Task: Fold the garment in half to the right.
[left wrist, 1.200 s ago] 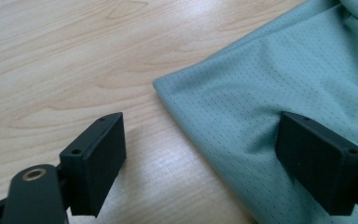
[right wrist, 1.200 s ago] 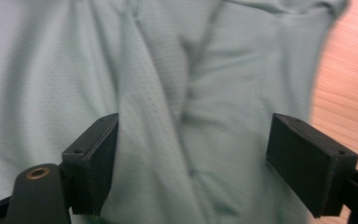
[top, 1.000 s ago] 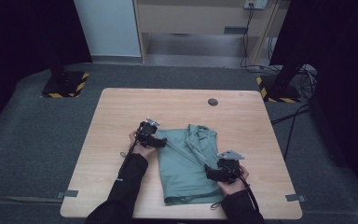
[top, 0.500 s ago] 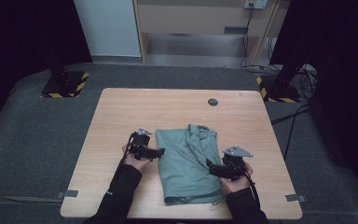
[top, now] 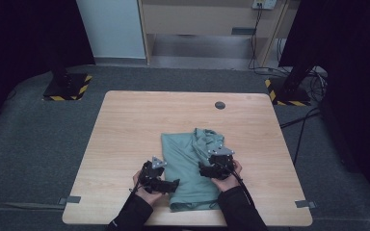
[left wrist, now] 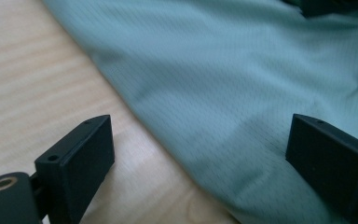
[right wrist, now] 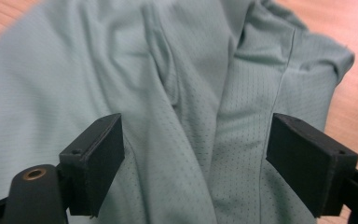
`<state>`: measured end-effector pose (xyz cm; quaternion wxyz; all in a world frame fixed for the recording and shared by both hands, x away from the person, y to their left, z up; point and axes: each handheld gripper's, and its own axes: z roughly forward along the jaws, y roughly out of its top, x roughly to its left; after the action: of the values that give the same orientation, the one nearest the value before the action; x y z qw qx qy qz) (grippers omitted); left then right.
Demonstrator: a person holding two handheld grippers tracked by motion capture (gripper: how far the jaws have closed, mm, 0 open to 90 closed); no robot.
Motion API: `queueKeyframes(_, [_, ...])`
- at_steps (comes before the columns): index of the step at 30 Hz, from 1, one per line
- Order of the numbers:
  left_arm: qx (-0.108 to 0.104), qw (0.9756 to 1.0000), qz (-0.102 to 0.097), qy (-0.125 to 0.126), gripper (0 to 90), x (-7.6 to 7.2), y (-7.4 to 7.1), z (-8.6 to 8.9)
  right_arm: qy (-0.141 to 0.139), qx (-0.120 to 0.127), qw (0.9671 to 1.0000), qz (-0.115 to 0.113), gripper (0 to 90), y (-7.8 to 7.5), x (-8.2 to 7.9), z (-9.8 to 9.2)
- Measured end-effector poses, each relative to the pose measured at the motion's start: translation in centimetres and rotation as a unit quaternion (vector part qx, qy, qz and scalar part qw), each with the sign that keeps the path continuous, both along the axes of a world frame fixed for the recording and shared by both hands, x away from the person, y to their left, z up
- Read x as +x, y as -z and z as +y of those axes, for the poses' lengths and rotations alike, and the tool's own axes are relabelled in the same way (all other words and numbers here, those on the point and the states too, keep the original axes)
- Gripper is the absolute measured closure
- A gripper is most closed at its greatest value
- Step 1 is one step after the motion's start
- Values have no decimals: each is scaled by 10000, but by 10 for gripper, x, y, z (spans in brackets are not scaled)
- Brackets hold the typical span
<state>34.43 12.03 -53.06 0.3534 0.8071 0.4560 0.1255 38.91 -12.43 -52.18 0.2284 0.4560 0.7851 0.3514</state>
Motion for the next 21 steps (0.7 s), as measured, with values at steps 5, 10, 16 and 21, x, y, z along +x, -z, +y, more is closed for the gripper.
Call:
queueKeyframes(5, [379, 9991, -205, 58, 66, -5, 2, -5, 273, -76, 9994, 189, 191, 7, 11, -7])
queueKeyframes(10, [466, 9986, -252, 91, 57, -5, 3, -5, 548, 109, 9980, 284, 184, 7, 18, -24])
queueKeyframes(16, [458, 9985, -282, 96, 53, -4, 4, -4, 876, 453, 9943, 412, 174, 6, 24, -56])
queueKeyframes(21, [478, 9983, -250, 200, 50, -2, 3, -2, 944, 700, 9922, 419, 177, -1, 22, -73])
